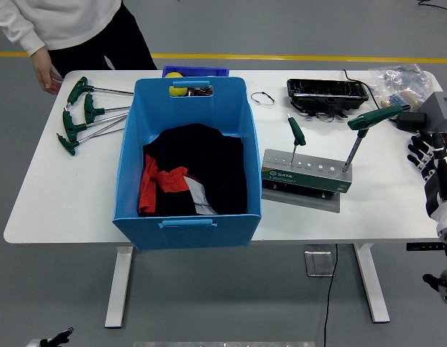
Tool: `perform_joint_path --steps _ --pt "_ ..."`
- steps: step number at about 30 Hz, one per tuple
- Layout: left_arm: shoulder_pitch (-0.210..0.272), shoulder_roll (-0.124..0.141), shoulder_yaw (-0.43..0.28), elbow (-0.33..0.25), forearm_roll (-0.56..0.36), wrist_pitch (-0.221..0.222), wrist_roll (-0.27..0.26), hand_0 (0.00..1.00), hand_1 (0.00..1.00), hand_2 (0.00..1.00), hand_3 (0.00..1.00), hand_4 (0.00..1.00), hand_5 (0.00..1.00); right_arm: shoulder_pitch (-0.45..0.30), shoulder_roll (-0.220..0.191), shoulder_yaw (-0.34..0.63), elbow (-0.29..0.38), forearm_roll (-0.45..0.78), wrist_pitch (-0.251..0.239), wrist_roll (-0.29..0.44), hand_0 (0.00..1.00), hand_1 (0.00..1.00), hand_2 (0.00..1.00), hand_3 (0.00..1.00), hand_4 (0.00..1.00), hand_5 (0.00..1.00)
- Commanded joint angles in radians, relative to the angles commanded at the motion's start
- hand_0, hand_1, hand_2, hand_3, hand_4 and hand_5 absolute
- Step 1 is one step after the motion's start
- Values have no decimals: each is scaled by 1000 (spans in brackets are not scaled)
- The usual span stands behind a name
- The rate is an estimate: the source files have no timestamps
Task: Lift tool from toolbox,place it in box,lift tool from toolbox,place it in box
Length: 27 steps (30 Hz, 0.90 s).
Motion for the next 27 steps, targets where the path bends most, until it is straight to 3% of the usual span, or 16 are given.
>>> perform_joint_path --steps 17,27 --pt "9 3 -17 0 25 -1 5 854 838 822 613 720 546 -5 -2 -4 8 -12 13 7 891 855 868 875 998 976" --pt "3 1 -13 0 17 -1 3 854 838 822 613 721 546 -6 -11 -101 18 23 24 75 908 877 883 915 998 981"
